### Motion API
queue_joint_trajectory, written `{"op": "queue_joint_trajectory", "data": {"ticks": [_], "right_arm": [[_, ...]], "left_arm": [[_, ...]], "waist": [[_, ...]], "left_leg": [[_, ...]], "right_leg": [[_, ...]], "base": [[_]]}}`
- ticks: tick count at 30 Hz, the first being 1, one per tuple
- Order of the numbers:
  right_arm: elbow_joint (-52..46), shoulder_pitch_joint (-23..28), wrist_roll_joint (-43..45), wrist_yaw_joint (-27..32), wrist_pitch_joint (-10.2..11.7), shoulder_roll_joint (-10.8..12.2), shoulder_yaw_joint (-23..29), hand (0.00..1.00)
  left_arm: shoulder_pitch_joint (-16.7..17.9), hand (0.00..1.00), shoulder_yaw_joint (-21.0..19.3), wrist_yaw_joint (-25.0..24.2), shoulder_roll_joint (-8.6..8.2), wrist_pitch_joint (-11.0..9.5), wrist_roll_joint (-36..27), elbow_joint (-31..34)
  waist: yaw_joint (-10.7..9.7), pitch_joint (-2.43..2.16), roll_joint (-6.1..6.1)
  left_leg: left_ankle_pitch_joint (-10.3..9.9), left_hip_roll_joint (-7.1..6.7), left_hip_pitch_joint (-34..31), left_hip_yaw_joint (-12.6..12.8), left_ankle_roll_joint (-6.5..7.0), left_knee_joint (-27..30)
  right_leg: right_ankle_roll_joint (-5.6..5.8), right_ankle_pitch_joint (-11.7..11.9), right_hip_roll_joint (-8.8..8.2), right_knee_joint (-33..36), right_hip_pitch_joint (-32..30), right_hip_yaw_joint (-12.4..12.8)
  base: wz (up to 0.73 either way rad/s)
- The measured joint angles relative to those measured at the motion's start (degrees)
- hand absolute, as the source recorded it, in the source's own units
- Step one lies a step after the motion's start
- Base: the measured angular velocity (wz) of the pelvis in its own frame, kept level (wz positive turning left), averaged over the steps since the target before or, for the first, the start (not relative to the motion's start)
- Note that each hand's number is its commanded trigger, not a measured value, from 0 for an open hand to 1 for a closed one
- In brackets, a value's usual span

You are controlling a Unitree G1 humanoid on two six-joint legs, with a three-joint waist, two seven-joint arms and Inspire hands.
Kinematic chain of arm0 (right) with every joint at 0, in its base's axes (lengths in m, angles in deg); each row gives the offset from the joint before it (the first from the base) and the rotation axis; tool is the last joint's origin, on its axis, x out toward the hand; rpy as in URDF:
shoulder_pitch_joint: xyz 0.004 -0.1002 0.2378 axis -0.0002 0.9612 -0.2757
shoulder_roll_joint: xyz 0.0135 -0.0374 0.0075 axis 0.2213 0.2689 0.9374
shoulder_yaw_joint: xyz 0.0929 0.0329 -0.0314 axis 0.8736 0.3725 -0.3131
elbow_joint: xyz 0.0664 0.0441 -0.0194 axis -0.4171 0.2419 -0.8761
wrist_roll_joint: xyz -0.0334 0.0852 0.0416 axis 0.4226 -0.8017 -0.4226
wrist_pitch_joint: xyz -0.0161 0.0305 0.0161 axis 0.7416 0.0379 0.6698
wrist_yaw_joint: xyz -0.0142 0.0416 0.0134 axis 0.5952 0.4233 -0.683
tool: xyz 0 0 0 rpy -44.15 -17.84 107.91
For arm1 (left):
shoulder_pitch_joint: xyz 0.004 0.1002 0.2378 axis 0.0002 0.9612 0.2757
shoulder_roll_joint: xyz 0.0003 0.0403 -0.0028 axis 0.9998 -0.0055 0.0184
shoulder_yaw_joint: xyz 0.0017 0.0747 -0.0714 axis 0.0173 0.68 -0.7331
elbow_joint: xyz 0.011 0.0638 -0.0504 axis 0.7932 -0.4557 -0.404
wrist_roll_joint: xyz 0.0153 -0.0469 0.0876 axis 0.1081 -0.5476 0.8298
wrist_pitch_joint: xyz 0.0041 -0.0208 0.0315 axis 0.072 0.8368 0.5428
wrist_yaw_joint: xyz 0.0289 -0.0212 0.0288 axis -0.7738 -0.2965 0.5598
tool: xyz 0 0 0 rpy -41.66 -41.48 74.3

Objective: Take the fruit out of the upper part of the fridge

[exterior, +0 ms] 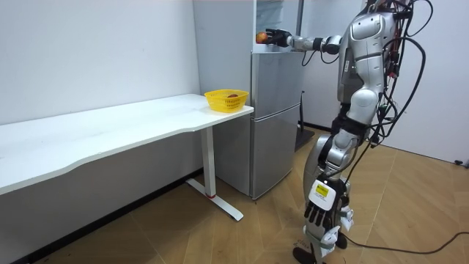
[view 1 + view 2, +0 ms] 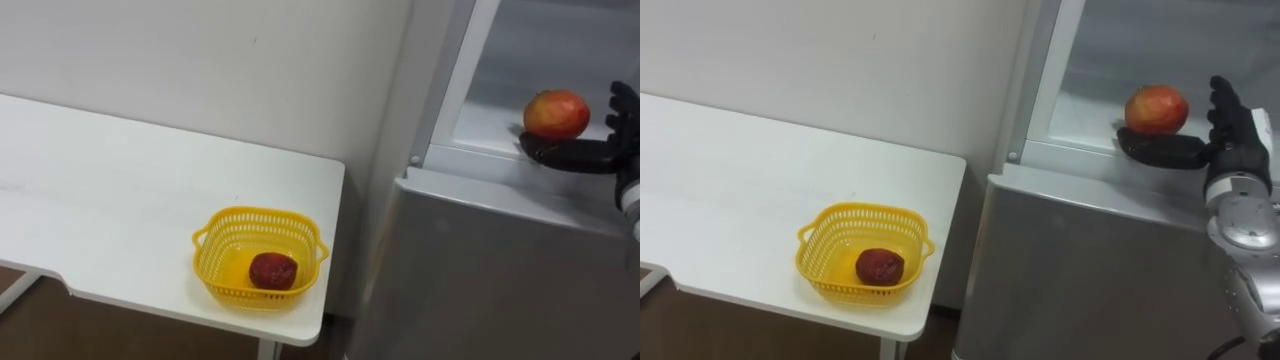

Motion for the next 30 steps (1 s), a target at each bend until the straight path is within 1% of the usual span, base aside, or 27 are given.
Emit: {"op": "queue_joint_trajectory", "data": {"ticks": [3, 8, 19, 25, 26, 27, 28, 30], "right_arm": [[0.0, 0.0, -0.5, -0.3, 0.3, 0.0, -0.4, 0.00], [0.0, 0.0, -0.9, -1.4, 1.4, 0.0, -0.9, 0.00], [-1.9, 0.0, -0.9, -2.0, 1.5, 0.0, -1.6, 0.00], [-3.0, 0.0, -1.6, -2.8, 1.4, 0.0, -2.6, 0.00], [-3.0, 0.0, -1.6, -2.9, 1.4, 0.1, -2.6, 0.31], [-3.0, 0.0, -1.6, -3.0, 1.4, 0.2, -2.6, 0.69], [-3.3, 0.0, -1.5, -3.4, 1.4, 0.2, -2.6, 1.00], [-3.9, 0.0, -1.5, -3.7, 1.4, 0.4, -2.6, 1.00]], "left_arm": [[0.0, 0.00, 0.6, -0.2, 0.16, -0.8, 0.0, 0.0], [0.0, 0.00, 0.6, -0.5, 0.20, -0.8, 0.0, 0.0], [-0.6, 0.00, 0.5, -1.5, 0.29, -0.8, 0.0, -0.2], [-0.6, 0.00, 0.5, -1.8, 1.05, -1.1, 0.0, 0.0], [-0.6, 0.00, 0.5, -2.0, 1.18, -1.1, 0.0, 0.0], [-0.6, 0.00, 0.5, -2.1, 1.23, -1.1, 0.0, 0.0], [-0.5, 0.00, 0.5, -2.2, 1.25, -1.1, 0.0, 0.0], [-0.5, 0.00, 0.5, -2.3, 1.31, -1.1, 0.0, 0.0]], "waist": [[0.0, 0.05, 0.02], [0.0, 0.11, -0.01], [0.1, 0.19, -0.47], [0.1, 0.05, -0.78], [0.2, 0.05, -0.81], [0.2, 0.05, -0.81], [0.2, 0.05, -0.81], [0.2, 0.12, -0.90]], "left_leg": [[0.0, 0.05, 0.0, 0.0, 0.00, 0.0], [0.0, 0.18, -0.1, 0.3, -0.04, 0.0], [0.1, 0.56, -0.6, 0.4, -0.25, -0.1], [0.4, 0.85, -0.7, 0.1, -0.71, -0.1], [0.4, 0.87, -0.7, 0.1, -0.75, -0.1], [0.5, 0.87, -0.7, 0.1, -0.76, -0.1], [0.5, 0.88, -0.7, 0.1, -0.77, -0.1], [0.5, 0.88, -0.7, 0.1, -0.77, -0.1]], "right_leg": [[-0.04, 0.0, 0.00, 0.0, 0.0, 0.0], [-0.09, 0.1, 0.02, 0.0, -0.3, -0.1], [-0.45, 0.3, 0.40, 0.1, -1.1, 0.5], [-0.77, 0.3, 0.60, 0.1, -1.1, 0.2], [-0.81, 0.3, 0.62, 0.1, -1.1, 0.2], [-0.81, 0.3, 0.63, 0.1, -1.1, 0.2], [-0.82, 0.3, 0.67, 0.1, -1.1, 0.2], [-0.86, 0.3, 0.68, 0.1, -1.1, 0.2]], "base": [[0.00], [-0.02], [-0.03], [0.01], [0.00], [0.00], [0.00], [0.00]]}}
